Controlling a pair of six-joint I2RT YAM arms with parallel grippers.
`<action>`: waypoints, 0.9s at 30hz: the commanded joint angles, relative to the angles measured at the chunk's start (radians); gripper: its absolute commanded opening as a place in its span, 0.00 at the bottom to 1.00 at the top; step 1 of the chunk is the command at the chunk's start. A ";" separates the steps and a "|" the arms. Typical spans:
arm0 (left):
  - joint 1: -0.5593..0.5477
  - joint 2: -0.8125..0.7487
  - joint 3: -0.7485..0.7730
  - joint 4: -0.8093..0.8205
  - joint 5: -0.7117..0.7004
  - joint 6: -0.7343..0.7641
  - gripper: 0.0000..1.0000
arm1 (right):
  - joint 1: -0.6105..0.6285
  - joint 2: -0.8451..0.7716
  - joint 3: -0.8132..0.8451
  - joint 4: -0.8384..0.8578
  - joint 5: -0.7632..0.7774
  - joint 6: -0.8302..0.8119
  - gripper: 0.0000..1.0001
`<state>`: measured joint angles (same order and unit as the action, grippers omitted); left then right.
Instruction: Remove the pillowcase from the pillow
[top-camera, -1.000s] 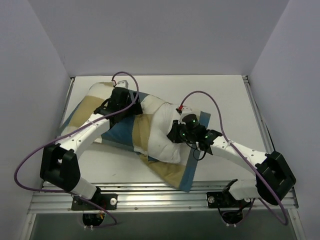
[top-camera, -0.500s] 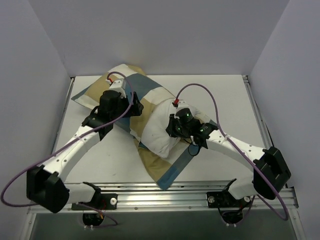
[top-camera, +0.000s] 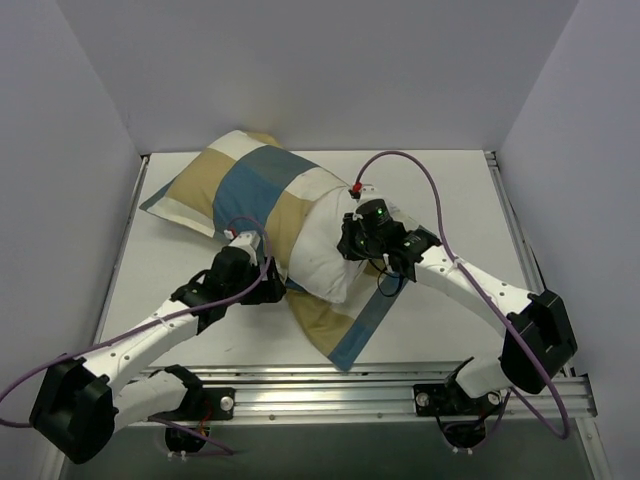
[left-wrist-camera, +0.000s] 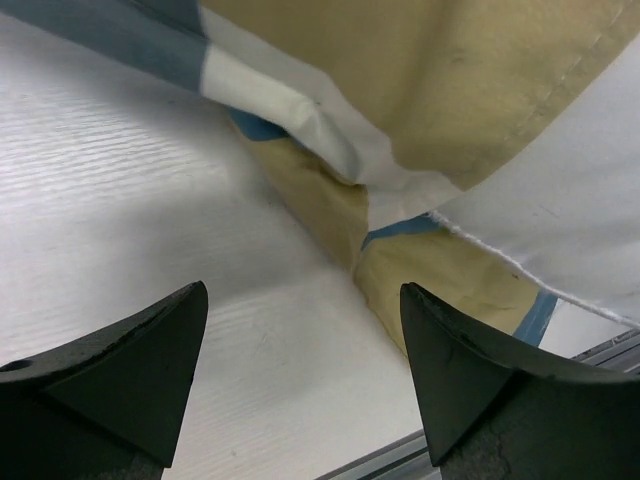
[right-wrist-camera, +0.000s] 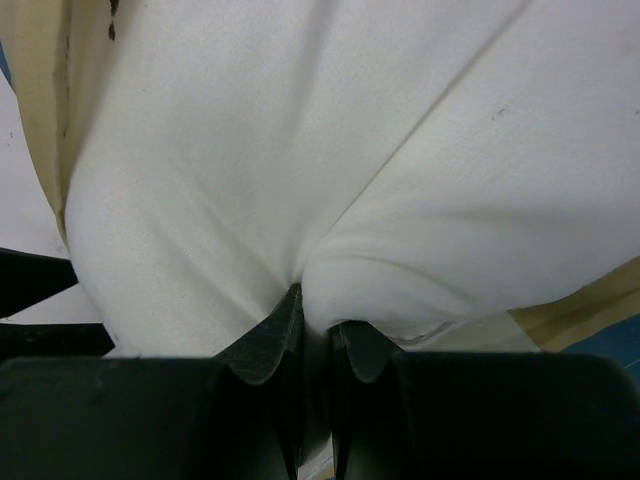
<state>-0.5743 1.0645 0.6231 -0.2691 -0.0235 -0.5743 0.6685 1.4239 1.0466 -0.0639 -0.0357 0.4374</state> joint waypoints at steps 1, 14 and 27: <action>-0.059 0.064 -0.002 0.213 -0.049 -0.029 0.85 | 0.014 0.006 0.072 -0.005 -0.035 -0.038 0.02; -0.095 0.319 -0.034 0.554 -0.076 -0.022 0.45 | 0.034 -0.032 0.085 -0.057 -0.041 -0.051 0.03; -0.098 0.331 -0.034 0.659 0.020 0.031 0.07 | 0.082 -0.120 0.099 -0.189 -0.015 -0.134 0.81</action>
<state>-0.6724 1.4223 0.5415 0.3412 -0.0166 -0.5694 0.7170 1.3643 1.0981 -0.2161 -0.0410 0.3531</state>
